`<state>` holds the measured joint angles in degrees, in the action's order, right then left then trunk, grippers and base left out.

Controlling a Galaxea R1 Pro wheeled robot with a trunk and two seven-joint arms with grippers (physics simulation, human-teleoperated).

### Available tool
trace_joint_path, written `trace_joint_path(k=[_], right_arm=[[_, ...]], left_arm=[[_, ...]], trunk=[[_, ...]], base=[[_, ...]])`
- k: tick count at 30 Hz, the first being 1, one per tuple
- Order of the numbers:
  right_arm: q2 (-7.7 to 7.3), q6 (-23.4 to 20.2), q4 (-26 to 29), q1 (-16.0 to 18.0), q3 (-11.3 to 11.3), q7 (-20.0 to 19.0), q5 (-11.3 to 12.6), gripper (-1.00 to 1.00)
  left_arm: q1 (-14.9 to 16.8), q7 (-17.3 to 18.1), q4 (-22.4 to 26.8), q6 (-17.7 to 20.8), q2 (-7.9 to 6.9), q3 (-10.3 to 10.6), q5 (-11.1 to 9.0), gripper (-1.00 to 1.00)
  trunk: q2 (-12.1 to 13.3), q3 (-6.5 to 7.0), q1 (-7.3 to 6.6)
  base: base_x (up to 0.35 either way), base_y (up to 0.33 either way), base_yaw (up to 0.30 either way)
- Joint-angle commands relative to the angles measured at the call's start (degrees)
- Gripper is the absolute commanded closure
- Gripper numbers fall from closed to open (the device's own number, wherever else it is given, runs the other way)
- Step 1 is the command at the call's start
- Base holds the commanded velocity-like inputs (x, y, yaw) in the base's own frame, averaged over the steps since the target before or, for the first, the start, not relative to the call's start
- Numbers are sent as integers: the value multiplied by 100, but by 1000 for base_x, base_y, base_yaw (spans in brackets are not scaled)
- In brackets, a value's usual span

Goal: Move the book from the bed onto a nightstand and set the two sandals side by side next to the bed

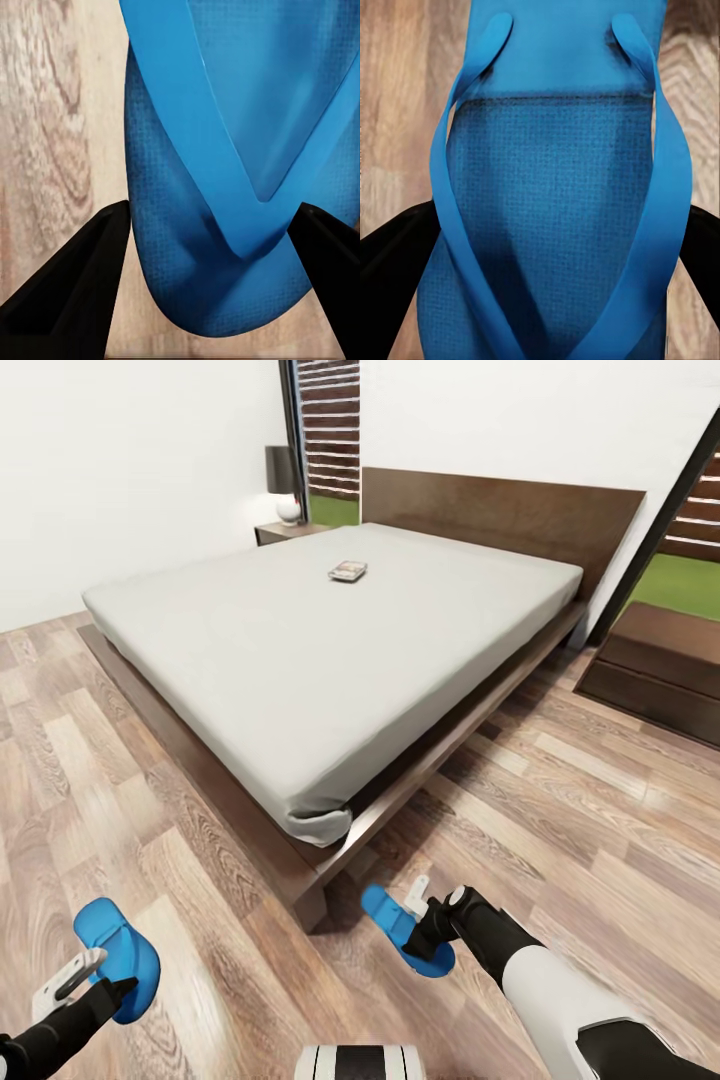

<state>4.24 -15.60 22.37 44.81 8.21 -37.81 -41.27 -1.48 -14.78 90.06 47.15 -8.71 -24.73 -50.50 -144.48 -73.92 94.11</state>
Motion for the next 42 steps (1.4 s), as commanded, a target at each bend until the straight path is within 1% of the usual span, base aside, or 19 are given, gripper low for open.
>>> trace_joint_path(k=[1, 10, 18, 25, 29, 34, 38, 39, 42], right_arm=[[0, -21, 13, 1, 11, -25, -29, 100], [1, 0, 13, 1, 14, -25, -25, 100], [-2, 24, 13, 1, 14, -25, -22, 100], [-2, 31, 13, 1, 14, -25, -22, 100], [-2, 32, 13, 1, 14, -25, -22, 100], [-2, 31, 13, 1, 14, -25, -22, 100], [-2, 31, 13, 1, 14, -25, -22, 100], [-2, 32, 13, 1, 14, -25, -22, 100], [-6, 37, 13, 1, 14, -29, -22, 100]], left_arm=[[-1, -42, 3, 14, -1, -2, -68, 100], [-18, 14, 1, 14, 1, -3, -119, 100], [-27, 3, 12, 14, -7, -4, -103, 100], [-54, 2, -51, 21, 4, 36, -90, 100], [-70, -5, -257, 16, 8, 59, -71, 100], [-72, -31, -301, 14, 19, 58, -67, 100], [-77, -40, -245, 57, 7, -65, -99, 100], [-78, -38, -228, 78, 8, -145, -114, 100], [-79, -38, -168, 102, 19, -234, -127, 100]], trunk=[[-3, -26, 1], [-15, -226, 25], [-26, -403, 45], [-26, -403, 45], [-26, -403, 45], [-26, -403, 45], [-26, -403, 45], [-27, -425, 48], [-31, -492, 56]], base=[[0, 0, 0], [0, 0, 0], [0, 0, 0], [15, 0, 0], [229, 0, 0], [255, 0, 0], [75, 0, 0], [27, 0, 0], [15, 0, 0]])
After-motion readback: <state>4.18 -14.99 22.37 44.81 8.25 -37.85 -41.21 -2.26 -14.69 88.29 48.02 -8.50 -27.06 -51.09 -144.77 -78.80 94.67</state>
